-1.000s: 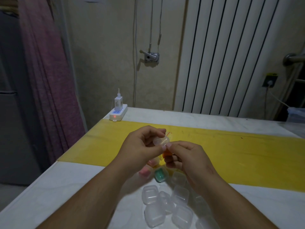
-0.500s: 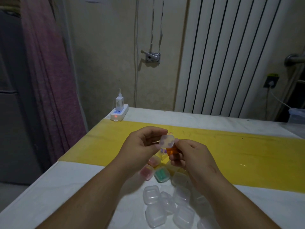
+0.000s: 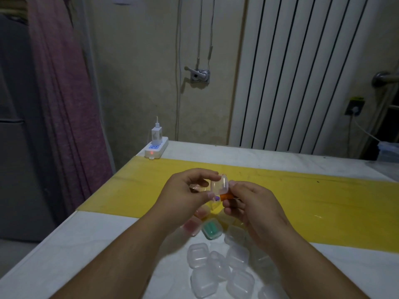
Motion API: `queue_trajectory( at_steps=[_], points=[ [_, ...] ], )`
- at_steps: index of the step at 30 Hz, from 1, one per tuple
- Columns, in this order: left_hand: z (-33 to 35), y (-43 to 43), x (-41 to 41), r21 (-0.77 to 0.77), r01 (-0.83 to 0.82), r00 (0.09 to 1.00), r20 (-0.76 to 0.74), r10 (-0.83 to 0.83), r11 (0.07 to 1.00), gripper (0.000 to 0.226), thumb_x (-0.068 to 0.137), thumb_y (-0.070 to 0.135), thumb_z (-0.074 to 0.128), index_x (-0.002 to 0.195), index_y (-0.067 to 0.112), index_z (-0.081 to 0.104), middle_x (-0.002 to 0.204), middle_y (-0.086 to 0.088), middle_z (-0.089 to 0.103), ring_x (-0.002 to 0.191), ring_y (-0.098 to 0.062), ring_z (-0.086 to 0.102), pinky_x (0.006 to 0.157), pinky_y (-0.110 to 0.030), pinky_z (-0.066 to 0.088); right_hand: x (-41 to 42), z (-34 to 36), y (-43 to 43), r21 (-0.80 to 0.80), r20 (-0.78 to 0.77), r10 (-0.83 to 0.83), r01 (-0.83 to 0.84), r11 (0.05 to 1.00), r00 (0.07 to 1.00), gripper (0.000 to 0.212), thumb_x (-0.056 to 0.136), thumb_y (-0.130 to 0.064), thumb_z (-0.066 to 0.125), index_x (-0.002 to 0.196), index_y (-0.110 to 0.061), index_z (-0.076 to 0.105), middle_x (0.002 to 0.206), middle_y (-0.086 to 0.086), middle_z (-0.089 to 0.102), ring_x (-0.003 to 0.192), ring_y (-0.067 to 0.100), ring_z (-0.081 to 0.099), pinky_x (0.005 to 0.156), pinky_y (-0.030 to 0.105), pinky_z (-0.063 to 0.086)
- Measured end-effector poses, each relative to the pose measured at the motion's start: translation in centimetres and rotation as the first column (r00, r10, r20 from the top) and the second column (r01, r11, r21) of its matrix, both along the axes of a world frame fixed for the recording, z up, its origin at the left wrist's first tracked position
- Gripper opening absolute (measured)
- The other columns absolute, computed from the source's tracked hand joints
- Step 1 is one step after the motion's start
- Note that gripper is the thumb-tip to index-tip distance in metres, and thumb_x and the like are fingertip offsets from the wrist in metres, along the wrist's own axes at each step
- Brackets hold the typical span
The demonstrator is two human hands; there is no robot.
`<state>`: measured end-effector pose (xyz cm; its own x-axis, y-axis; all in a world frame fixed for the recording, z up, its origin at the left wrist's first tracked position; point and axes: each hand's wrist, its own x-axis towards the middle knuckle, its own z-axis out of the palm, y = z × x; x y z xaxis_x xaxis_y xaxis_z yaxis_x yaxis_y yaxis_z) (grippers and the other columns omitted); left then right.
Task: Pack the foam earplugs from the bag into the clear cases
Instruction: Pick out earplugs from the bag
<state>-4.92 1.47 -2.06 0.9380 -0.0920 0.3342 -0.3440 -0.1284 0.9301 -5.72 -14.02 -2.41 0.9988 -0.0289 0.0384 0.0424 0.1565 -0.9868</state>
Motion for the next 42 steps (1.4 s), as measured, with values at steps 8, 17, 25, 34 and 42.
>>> queue_trajectory(
  at_steps=[8, 17, 25, 34, 42],
  points=[
    [0.0, 0.0, 0.0, 0.098, -0.022, 0.998, 0.060, 0.017, 0.995, 0.034, 0.070, 0.000, 0.081, 0.082, 0.030, 0.071, 0.099, -0.002, 0.061, 0.082, -0.017, 0.064, 0.069, -0.031, 0.059, 0.1, -0.3, -0.1, -0.189, 0.165, -0.035, 0.066, 0.980, 0.986, 0.014, 0.089, -0.011, 0.065, 0.080, -0.010, 0.076, 0.070, 0.008, 0.070, 0.065, 0.013, 0.062, 0.063, 0.027, 0.053],
    [-0.3, -0.3, 0.3, 0.048, -0.083, 0.993, 0.089, 0.078, 0.995, 0.023, 0.072, -0.003, 0.077, 0.077, 0.015, 0.063, 0.089, -0.007, 0.067, 0.081, -0.026, 0.065, 0.076, -0.044, 0.055, -0.3, -0.1, 0.2, -0.174, 0.024, 0.023, -0.018, 0.985, 0.999, 0.030, 0.091, -0.023, 0.062, 0.078, 0.003, 0.072, 0.053, -0.001, 0.057, 0.056, 0.017, 0.051, 0.057, 0.032, 0.042],
    [-0.7, -0.1, 0.5, 0.035, -0.051, 0.994, 0.097, 0.047, 0.998, 0.019, 0.063, 0.017, 0.073, 0.077, 0.025, 0.065, 0.098, -0.006, 0.069, 0.087, -0.014, 0.068, 0.078, -0.031, 0.058, 0.2, -0.7, 0.0, -0.162, 0.074, -0.025, 0.037, 0.986, 0.997, 0.023, 0.088, -0.019, 0.068, 0.074, -0.002, 0.073, 0.065, 0.008, 0.061, 0.060, 0.017, 0.051, 0.057, 0.032, 0.045],
    [-0.7, -0.1, 0.5, 0.098, -0.126, 0.983, 0.147, 0.111, 0.987, 0.028, 0.074, 0.004, 0.077, 0.076, 0.027, 0.062, 0.093, -0.002, 0.071, 0.087, -0.012, 0.067, 0.076, -0.026, 0.057, 0.0, -0.7, 0.3, -0.183, 0.105, -0.004, 0.023, 0.983, 0.994, 0.017, 0.088, -0.016, 0.067, 0.076, -0.006, 0.076, 0.066, 0.007, 0.062, 0.061, 0.014, 0.054, 0.061, 0.032, 0.049],
    [-0.9, -0.3, 0.5, 0.107, -0.104, 0.984, 0.153, 0.087, 0.989, 0.024, 0.077, 0.007, 0.077, 0.094, 0.021, 0.068, 0.090, 0.007, 0.070, 0.085, -0.007, 0.067, 0.075, -0.018, 0.055, 0.1, -1.1, 0.3, -0.349, 0.208, -0.076, 0.147, 0.925, 0.975, 0.020, 0.084, -0.021, 0.066, 0.071, -0.008, 0.072, 0.056, 0.004, 0.059, 0.055, 0.014, 0.050, 0.059, 0.037, 0.046]
  ],
)
